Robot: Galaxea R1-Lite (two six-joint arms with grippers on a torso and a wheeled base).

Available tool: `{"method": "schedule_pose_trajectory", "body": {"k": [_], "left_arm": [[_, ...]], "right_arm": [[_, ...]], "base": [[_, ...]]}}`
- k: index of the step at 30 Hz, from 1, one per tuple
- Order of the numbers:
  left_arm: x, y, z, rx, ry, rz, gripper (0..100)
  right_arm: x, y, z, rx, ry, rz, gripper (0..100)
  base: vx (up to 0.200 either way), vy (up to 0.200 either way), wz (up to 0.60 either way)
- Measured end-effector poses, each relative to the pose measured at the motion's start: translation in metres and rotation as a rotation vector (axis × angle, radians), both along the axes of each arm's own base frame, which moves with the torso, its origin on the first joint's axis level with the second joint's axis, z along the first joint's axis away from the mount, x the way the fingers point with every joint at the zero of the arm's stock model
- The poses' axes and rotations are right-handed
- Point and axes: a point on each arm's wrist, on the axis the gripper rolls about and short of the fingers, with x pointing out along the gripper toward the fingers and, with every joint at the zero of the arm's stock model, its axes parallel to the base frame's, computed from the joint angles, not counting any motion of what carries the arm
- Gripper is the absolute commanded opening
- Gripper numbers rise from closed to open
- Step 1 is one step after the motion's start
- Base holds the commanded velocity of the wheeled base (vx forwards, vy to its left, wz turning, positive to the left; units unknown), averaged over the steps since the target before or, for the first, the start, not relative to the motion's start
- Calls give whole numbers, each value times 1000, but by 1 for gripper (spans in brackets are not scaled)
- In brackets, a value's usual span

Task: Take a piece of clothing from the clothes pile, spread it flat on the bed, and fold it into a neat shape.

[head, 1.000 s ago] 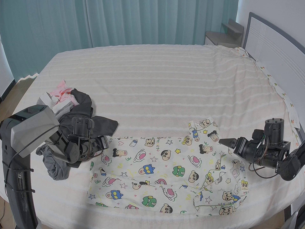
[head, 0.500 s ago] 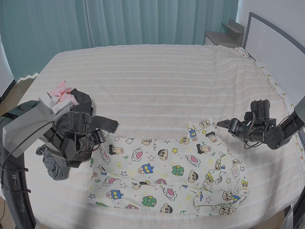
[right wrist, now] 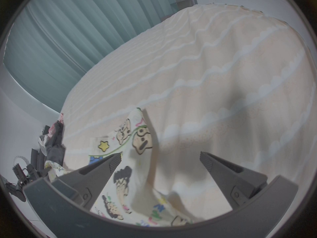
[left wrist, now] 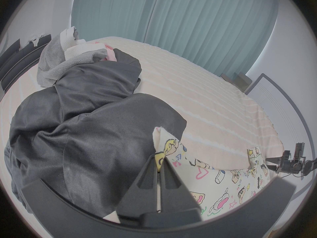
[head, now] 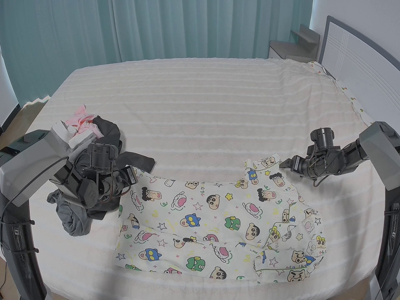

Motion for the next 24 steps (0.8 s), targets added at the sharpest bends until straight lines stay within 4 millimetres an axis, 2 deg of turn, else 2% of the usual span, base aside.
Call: {"method": "schedule_pose_trajectory", "body": {"k": [9,18,24], "left_arm": [[0,-1,1,-1,-3,-2,0],[0,-3,1,-1,-4,-5,0],[-1,-2,0,0,1,-5,0]], "right_arm": [[18,1,-18,19,2,42,100],[26,14,-28,39,4,85,100],[25,20,-27,40,4,95,100]], "base": [[0,0,0],[0,0,0],[0,0,0]]}}
